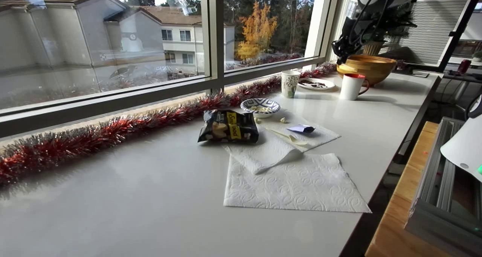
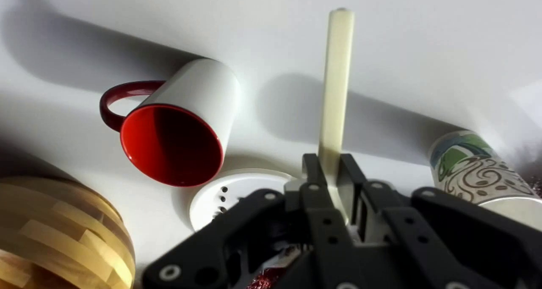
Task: Use the spoon to scoop some the contents of the white plate and put them in the white mug
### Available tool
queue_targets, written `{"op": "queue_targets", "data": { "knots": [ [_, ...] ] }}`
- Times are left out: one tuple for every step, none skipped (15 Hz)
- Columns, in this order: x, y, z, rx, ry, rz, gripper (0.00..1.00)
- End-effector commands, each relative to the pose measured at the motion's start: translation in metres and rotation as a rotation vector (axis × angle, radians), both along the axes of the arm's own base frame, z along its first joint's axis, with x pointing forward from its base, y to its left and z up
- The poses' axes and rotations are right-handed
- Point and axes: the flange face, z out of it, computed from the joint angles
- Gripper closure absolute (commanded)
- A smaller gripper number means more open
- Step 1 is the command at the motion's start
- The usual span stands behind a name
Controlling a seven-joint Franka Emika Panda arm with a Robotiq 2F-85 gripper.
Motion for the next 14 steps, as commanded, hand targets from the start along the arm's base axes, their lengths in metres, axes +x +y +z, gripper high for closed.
{"op": "queue_targets", "data": {
  "knots": [
    [-0.01, 0.047, -0.008, 0.068, -0.074, 0.073, 0.96],
    [-0.002, 0.063, -0.015, 0.086, -0.089, 0.099, 0.96],
    [0.009, 0.075, -0.021, 0.102, -0.106, 0.13, 0.96],
    [0.022, 0.087, -0.024, 0.119, -0.122, 0.166, 0.96],
    [0.036, 0.097, -0.025, 0.133, -0.145, 0.202, 0.96],
    [0.05, 0.107, -0.023, 0.153, -0.157, 0.245, 0.96],
    [0.061, 0.11, -0.023, 0.172, -0.166, 0.293, 0.96],
    [0.063, 0.106, -0.021, 0.174, -0.178, 0.33, 0.96],
    [0.063, 0.102, -0.022, 0.184, -0.182, 0.358, 0.96],
    [0.061, 0.096, -0.025, 0.186, -0.187, 0.385, 0.96],
    [0.058, 0.09, -0.026, 0.199, -0.183, 0.414, 0.96],
    [0.052, 0.081, -0.027, 0.208, -0.172, 0.434, 0.96],
    [0.053, 0.096, -0.024, 0.178, -0.169, 0.395, 0.85],
    [0.049, 0.086, -0.026, 0.185, -0.166, 0.407, 0.85]
  ]
}}
